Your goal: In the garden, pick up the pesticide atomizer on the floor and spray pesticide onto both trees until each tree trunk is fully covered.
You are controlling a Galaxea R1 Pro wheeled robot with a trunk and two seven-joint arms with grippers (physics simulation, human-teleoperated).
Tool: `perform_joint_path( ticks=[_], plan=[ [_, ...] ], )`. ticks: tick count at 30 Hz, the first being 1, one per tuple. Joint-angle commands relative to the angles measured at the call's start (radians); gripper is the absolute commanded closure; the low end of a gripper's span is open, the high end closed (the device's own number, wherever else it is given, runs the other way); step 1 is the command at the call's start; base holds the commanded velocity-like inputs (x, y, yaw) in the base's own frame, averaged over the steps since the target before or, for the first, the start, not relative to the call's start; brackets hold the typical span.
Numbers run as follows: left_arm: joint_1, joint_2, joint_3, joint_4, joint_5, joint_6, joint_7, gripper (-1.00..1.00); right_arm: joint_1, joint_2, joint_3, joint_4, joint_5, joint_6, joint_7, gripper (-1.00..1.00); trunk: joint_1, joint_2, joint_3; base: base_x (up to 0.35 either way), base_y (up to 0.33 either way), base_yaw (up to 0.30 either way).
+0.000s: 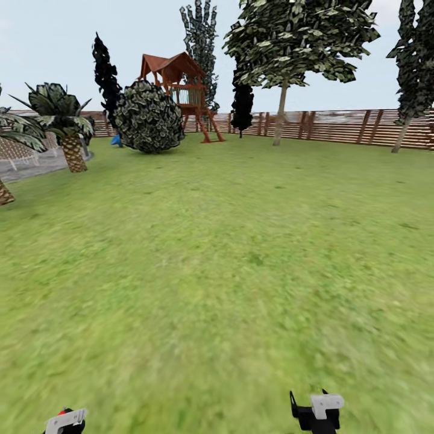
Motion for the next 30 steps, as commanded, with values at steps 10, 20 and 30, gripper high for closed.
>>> perform_joint_path(
  ticks=[10, 20, 30],
  plan=[
    [0.000, 0.001, 0.005, 0.002, 0.013, 0.000, -0.009, 1.00, -0.001, 0.000, -0.003, 0.002, 0.011, -0.003, -0.007, -1.00, 0.000, 0.000, -0.001, 0.003, -0.270, -0.300],
    [0.000, 0.002, 0.006, 0.000, 0.020, 0.000, -0.009, 1.00, -0.001, 0.000, -0.003, 0.002, 0.011, -0.003, -0.007, -1.00, 0.000, 0.000, -0.001, 0.059, -0.143, -0.300],
    [-0.001, 0.000, 0.005, -0.001, 0.020, 0.000, -0.007, 1.00, -0.001, 0.001, -0.003, 0.002, 0.011, -0.003, -0.007, -1.00, 0.000, 0.000, -0.001, 0.255, -0.001, -0.300]
  ],
)
